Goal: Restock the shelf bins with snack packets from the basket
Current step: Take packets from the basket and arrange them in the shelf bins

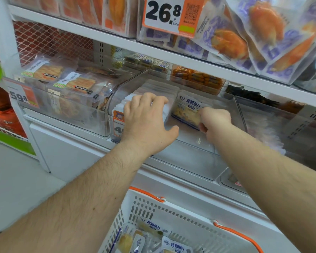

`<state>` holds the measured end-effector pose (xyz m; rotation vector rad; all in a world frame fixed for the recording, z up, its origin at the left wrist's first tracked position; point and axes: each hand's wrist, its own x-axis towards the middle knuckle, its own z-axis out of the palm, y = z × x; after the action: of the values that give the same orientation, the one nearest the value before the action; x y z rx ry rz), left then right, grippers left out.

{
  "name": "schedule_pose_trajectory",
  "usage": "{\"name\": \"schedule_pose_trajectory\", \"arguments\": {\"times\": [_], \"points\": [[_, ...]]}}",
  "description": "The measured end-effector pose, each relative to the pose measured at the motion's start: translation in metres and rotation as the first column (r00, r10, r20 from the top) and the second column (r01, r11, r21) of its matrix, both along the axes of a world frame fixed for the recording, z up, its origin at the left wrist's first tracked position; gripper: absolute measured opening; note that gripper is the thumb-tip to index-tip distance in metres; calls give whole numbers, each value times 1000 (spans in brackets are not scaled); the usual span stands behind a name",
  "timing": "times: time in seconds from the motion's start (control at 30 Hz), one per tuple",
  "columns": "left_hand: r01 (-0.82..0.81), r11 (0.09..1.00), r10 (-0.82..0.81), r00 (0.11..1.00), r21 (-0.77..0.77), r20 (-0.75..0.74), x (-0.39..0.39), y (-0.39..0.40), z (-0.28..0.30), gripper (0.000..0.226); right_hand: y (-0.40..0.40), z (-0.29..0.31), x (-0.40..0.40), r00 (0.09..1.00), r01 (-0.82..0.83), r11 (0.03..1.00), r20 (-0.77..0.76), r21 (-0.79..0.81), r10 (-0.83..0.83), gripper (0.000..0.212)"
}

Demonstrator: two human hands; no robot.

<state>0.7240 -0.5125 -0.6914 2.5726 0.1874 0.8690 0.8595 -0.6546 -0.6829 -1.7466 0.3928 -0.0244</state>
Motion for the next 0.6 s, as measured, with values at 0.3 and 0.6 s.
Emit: {"name": "schedule_pose_trajectory", "arguments": {"times": [0.3,0.6], "points": [[386,921,-380,849,-59,-367,-42,-33,-18,44,-18,10,-125,879,-261,948,361,-183,312,12],[559,825,-300,318,-77,-900,-55,-43,-86,52,-54,-125,-176,917,-395,888,-42,-236,397,20]]}}
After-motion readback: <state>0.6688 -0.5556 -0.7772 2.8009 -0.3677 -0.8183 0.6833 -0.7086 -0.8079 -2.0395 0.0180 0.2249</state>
